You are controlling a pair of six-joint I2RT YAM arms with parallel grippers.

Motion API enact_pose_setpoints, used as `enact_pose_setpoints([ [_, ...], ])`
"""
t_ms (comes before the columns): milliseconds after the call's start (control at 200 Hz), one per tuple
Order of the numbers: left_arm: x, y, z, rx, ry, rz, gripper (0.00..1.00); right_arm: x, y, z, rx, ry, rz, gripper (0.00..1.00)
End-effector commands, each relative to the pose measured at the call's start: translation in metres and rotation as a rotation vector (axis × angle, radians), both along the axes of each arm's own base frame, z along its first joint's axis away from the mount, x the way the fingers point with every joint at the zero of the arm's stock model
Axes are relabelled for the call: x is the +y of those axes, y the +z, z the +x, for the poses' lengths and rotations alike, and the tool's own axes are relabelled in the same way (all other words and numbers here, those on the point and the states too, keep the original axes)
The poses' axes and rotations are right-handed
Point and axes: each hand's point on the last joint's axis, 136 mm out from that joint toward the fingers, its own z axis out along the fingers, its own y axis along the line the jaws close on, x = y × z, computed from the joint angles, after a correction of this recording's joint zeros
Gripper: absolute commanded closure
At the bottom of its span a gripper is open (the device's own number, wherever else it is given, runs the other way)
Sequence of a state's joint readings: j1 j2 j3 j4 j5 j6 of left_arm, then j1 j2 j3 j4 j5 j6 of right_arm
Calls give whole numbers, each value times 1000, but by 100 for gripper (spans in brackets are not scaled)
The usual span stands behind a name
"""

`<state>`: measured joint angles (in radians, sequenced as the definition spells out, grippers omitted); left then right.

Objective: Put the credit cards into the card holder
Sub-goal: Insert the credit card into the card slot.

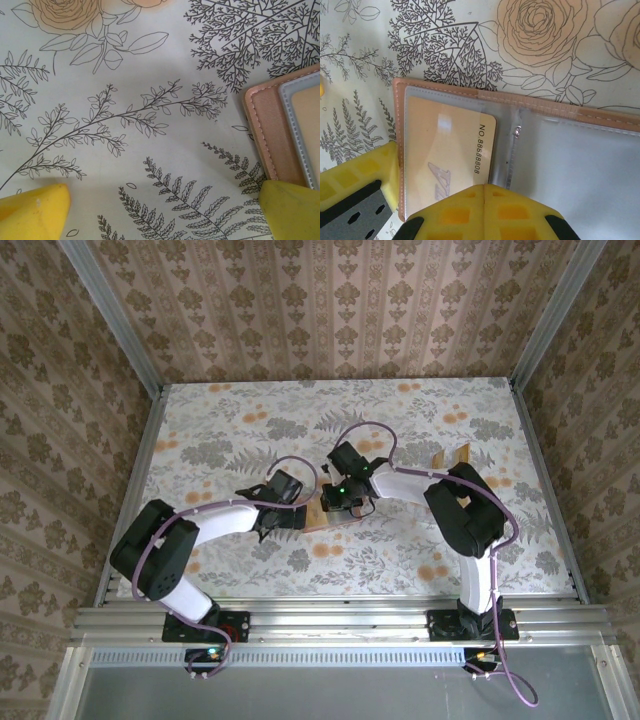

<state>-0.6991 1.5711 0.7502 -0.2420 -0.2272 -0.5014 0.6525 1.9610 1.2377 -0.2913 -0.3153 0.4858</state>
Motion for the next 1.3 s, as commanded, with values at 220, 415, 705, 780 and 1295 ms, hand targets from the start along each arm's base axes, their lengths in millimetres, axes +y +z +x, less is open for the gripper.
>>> enact_pose_setpoints([
  [220,13,14,2,-18,17,-4,1,0,23,4,-23,-6,51,94],
  [415,27,20,1,-28,47,-25,0,-8,26,2,-28,-15,48,94],
  [705,27,14,-1,-16,52,-33,1,-4,9,-5,17,-33,63,94],
  [780,27,15,1,-21,54,-36,1,2,7,-7,26,-24,72,94],
  [1295,13,30,5,-39,50,-111,1,-35,49,11,-79,-49,-6,73],
])
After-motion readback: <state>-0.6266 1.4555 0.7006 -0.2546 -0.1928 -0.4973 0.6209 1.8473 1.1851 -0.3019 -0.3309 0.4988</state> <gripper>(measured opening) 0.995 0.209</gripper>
